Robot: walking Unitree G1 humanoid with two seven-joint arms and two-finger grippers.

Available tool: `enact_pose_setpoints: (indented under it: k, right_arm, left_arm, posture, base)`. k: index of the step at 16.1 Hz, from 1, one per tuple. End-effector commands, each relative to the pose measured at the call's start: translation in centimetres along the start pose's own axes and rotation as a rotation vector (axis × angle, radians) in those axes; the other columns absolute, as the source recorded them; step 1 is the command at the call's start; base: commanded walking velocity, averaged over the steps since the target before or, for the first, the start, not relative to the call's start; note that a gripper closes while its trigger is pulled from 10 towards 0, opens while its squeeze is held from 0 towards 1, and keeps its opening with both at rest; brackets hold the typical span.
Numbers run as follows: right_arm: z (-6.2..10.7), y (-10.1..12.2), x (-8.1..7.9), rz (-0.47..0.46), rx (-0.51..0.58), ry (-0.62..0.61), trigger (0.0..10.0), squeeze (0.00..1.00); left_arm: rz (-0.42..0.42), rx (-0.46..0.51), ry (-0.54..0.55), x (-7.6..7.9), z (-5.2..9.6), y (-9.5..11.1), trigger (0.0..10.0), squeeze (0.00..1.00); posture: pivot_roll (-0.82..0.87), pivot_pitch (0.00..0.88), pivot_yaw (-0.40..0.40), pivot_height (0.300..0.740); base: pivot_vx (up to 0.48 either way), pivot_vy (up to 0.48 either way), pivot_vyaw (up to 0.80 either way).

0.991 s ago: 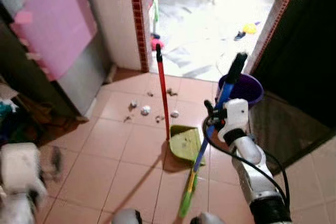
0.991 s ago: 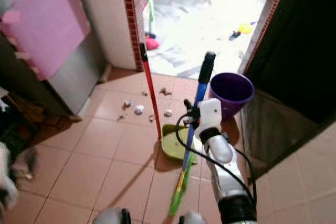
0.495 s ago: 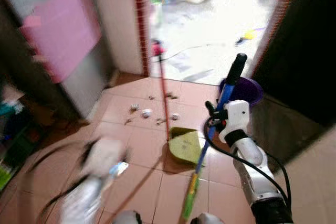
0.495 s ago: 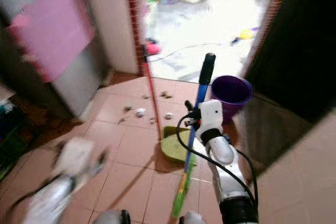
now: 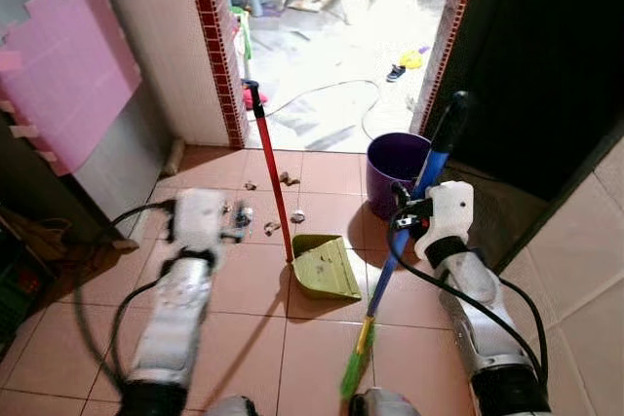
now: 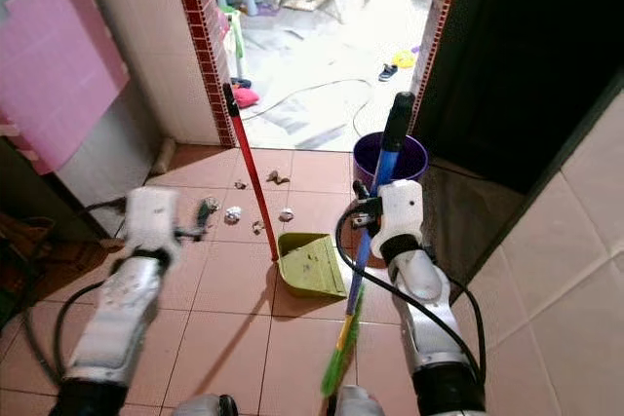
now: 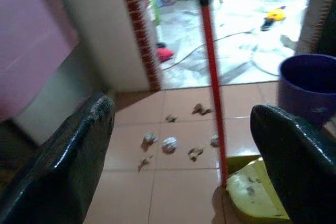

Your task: Sweep floor

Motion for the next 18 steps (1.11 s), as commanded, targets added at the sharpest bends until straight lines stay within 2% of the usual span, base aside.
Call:
enact_pose_setpoints:
  k: [1, 3, 6, 10, 11, 14, 16, 17, 18]
  right_arm:
    - [-0.2, 1.5, 0.3, -0.004, 0.050, -0.019, 10.0, 0.00]
    - [-0.3, 1.5, 0.3, -0.014, 0.050, -0.020, 10.0, 0.00]
    - [-0.5, 1.6, 0.0, -0.016, 0.053, -0.013, 10.0, 0.00]
    - [-0.8, 1.9, 0.0, -0.009, 0.062, -0.015, 10.0, 0.00]
    - [-0.9, 2.0, 0.0, -0.010, 0.066, -0.018, 10.0, 0.00]
    - [-0.2, 1.6, 0.1, -0.011, 0.055, -0.029, 10.0, 0.00]
    - [-0.1, 1.5, 0.1, -0.013, 0.049, -0.037, 10.0, 0.00]
    - [0.0, 1.3, 0.1, -0.013, 0.044, -0.043, 10.0, 0.00]
    - [0.0, 1.2, 0.1, -0.013, 0.041, -0.047, 10.0, 0.00]
  left_arm:
    - [-0.004, 0.023, 0.026, -1.0, 0.1, 0.3, 10.0, 0.00]
    - [-0.012, 0.052, 0.033, -1.3, 0.1, 0.7, 10.0, 0.00]
    - [0.031, 0.063, 0.036, -1.2, -0.1, 0.8, 10.0, 0.00]
    - [0.012, 0.074, 0.052, -0.8, 0.0, 0.4, 10.0, 0.00]
    - [0.009, 0.075, 0.051, -0.5, 0.1, 0.2, 10.0, 0.00]
    - [0.016, 0.086, 0.002, 2.3, 0.7, 0.2, 10.0, 0.00]
    - [0.018, 0.092, -0.005, 2.6, 0.6, 0.3, 10.0, 0.00]
    - [0.024, 0.067, 0.008, 2.4, 0.2, 0.1, 10.0, 0.00]
    - [0.049, 0.027, -0.037, 2.6, 0.2, -0.2, 10.0, 0.00]
  posture:
    - [-0.14, 0.000, 0.061, 0.740]
    - [-0.13, 0.000, 0.065, 0.740]
    - [-0.13, 0.000, 0.066, 0.740]
    - [-0.13, 0.000, 0.066, 0.740]
    - [-0.13, 0.000, 0.065, 0.740]
    - [-0.13, 0.000, 0.056, 0.740]
    - [-0.13, 0.000, 0.056, 0.740]
    - [-0.13, 0.000, 0.060, 0.740]
    - [-0.13, 0.000, 0.056, 0.740]
  base:
    - [0.000, 0.000, 0.00]
    - [0.000, 0.000, 0.00]
    - [0.401, 0.000, 0.00]
    - [0.388, 0.000, 0.00]
    - [0.371, 0.000, 0.00]
    - [0.302, 0.000, 0.00]
    - [0.000, 0.000, 0.00]
    - [0.000, 0.000, 0.00]
    - [0.000, 0.000, 0.00]
Point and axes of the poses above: a point about 5 cm out from each wrist's last joint towards the gripper, its own z axis pointing back from the gripper into the wrist, its own y axis along the axis of the wrist's last joint, x = y × z, the point moved 6 cm from there along -z, pointing out of the wrist towards the gripper, and after that the axes turned 5 degrees about z, right-handed, at the moved point
